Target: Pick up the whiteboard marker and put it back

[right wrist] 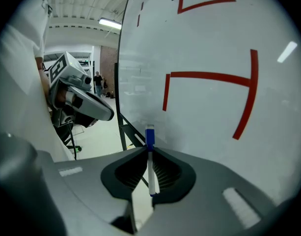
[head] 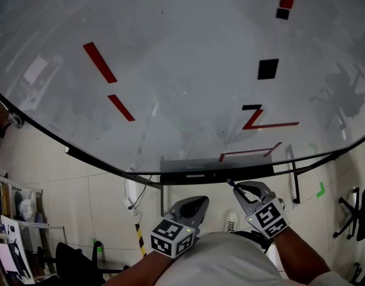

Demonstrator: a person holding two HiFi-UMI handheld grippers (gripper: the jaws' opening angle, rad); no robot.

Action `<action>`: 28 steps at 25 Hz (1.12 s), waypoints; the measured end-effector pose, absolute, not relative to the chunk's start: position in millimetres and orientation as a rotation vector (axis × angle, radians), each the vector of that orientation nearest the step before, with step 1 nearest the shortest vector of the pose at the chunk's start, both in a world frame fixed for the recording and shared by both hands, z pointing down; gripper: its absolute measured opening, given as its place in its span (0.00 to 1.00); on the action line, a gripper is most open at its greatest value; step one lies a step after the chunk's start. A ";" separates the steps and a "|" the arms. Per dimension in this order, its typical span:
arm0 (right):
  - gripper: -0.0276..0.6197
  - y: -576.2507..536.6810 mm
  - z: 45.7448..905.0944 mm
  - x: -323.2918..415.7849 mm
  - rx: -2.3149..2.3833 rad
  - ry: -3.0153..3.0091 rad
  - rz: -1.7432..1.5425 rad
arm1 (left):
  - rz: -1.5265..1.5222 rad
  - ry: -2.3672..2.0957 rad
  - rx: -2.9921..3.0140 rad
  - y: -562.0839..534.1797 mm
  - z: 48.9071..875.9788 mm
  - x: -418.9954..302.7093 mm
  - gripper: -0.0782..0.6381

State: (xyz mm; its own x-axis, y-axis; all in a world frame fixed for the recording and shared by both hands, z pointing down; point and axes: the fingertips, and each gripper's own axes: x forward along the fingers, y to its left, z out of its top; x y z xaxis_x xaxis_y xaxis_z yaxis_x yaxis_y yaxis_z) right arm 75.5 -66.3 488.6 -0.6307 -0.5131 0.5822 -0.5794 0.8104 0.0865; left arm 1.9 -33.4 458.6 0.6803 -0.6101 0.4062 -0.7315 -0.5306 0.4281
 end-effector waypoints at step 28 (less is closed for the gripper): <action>0.09 -82.6 522.1 77.2 0.605 -2.033 -0.382 | 0.268 -1.032 2.290 -34.1 464.1 -4.1 0.13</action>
